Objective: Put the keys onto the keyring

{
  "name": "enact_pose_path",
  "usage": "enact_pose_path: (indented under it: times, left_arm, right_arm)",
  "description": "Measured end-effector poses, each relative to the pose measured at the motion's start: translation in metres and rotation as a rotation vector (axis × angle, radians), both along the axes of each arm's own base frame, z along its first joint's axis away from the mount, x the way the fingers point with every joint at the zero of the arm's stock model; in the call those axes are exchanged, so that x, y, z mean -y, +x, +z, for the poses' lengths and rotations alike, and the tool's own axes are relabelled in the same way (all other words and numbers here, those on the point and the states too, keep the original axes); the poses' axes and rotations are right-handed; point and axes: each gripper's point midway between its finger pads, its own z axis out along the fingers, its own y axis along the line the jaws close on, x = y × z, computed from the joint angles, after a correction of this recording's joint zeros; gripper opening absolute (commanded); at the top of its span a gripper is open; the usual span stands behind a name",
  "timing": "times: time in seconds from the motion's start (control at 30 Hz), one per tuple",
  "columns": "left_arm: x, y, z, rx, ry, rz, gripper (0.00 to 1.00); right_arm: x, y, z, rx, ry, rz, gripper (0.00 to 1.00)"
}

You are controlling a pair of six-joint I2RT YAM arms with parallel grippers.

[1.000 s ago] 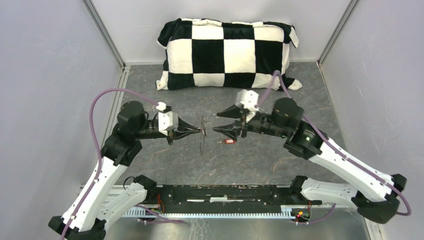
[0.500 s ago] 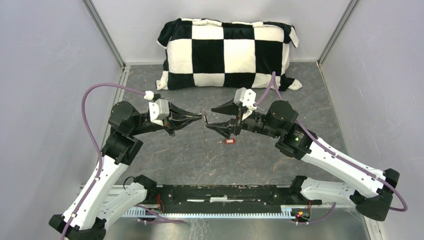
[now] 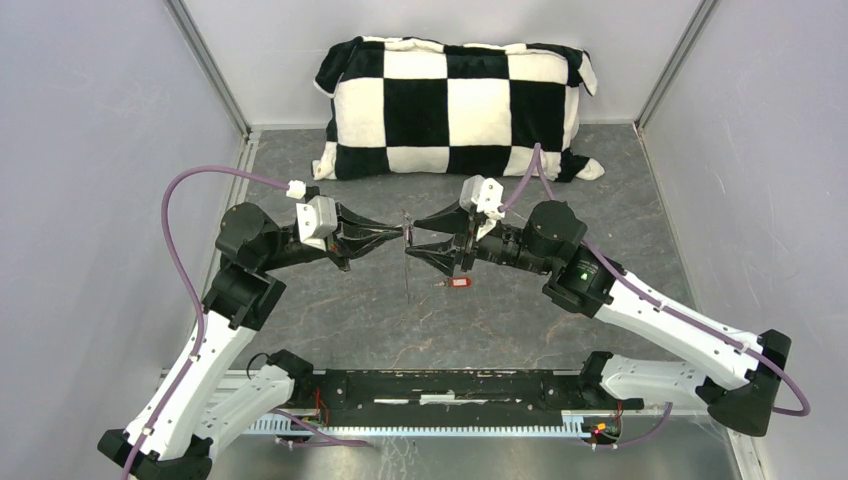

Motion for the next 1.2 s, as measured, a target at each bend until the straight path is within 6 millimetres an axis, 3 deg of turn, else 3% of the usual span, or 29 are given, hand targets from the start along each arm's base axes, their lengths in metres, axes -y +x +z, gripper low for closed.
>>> enact_pose_path:
  times: [0.27, 0.47, 0.73, 1.2]
  left_arm:
    - [0.0, -0.001, 0.0, 0.002, -0.001, 0.0, 0.02]
    - [-0.001, -0.002, 0.001, 0.005, -0.002, 0.001, 0.02]
    - [-0.003, -0.001, 0.003, 0.007, -0.006, 0.018, 0.02]
    - [-0.002, -0.001, -0.003, -0.014, 0.004, 0.019, 0.02]
  right_arm:
    - [-0.007, 0.0, -0.007, -0.018, -0.014, 0.009, 0.51]
    - [-0.011, -0.001, -0.01, -0.017, -0.018, 0.003, 0.26]
    - [-0.003, -0.003, -0.004, 0.007, 0.004, -0.041, 0.12]
    - [0.002, -0.011, -0.02, 0.027, -0.052, -0.041, 0.1]
